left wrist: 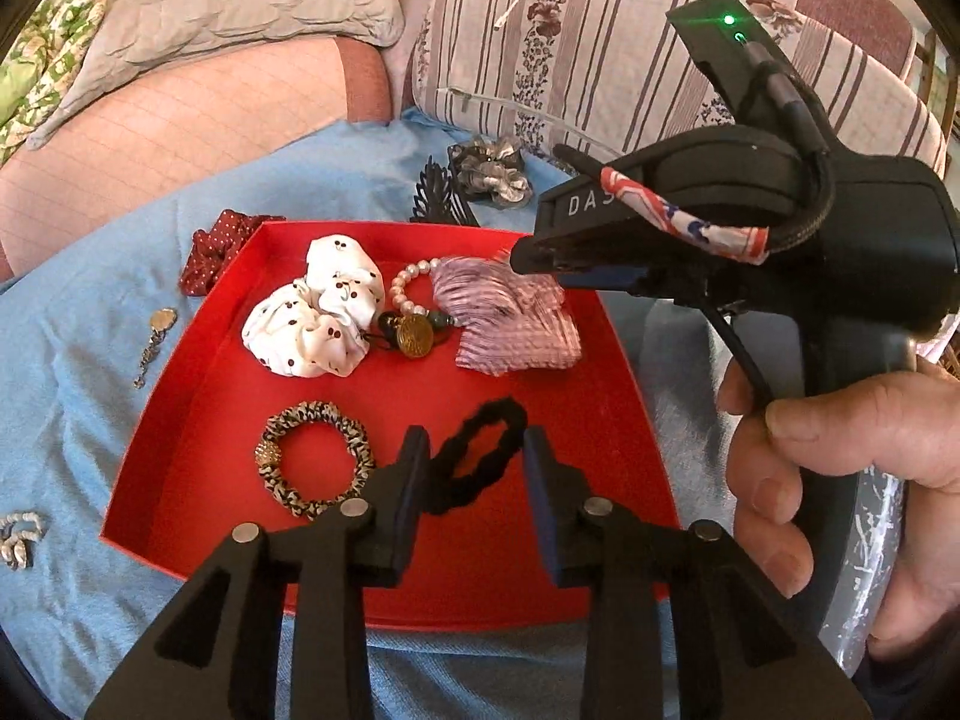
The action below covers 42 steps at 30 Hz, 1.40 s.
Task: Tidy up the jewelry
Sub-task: 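Carry the plaid scrunchie and black hair tie into the red tray and release both, then move both tools back to the remaining jewelry on the cloth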
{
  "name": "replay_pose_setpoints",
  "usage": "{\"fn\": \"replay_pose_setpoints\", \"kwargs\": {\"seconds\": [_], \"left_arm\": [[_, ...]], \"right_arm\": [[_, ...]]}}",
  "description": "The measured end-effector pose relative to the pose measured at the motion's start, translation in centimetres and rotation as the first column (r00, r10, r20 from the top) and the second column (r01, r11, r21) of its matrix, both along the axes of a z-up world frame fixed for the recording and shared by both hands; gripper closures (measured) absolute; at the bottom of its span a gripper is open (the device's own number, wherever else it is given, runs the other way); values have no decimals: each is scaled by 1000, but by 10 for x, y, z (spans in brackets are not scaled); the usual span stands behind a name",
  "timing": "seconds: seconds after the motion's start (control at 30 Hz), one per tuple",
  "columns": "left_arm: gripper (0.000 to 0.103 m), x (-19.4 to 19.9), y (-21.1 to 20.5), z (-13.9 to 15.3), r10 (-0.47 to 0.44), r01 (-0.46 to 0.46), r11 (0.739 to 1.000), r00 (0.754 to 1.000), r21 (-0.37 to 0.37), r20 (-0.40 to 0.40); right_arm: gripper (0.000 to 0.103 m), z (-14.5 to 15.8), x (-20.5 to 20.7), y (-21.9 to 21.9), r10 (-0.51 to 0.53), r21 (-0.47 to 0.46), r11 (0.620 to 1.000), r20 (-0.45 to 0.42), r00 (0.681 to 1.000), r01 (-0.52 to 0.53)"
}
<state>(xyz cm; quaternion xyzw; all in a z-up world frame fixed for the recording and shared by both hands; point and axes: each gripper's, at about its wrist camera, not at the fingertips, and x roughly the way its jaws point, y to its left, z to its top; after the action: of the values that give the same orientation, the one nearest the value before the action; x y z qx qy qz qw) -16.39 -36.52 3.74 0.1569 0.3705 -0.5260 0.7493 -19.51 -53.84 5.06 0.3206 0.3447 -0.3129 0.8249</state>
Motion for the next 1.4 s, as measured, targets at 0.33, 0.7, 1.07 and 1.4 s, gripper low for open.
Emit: {"fn": "replay_pose_setpoints", "kwargs": {"seconds": [0.33, 0.7, 1.07, 1.4], "left_arm": [[72, 9, 29, 30, 36, -33, 998, 998, -57, 48], [72, 39, 79, 49, 128, -123, 988, 990, -90, 58], [72, 93, 157, 49, 287, -282, 955, 957, -88, 47], [72, 165, 253, 30, 493, -493, 867, 870, -67, -19]], "right_arm": [[76, 25, 1, 10, 6, -80, 997, 81, 997, 1], [75, 34, 39, 55, 159, -131, 981, 118, 980, -143], [75, 37, 99, 145, 393, -194, 909, 106, 913, -369], [75, 20, 136, 201, 511, -191, 849, 61, 857, -493]]}}
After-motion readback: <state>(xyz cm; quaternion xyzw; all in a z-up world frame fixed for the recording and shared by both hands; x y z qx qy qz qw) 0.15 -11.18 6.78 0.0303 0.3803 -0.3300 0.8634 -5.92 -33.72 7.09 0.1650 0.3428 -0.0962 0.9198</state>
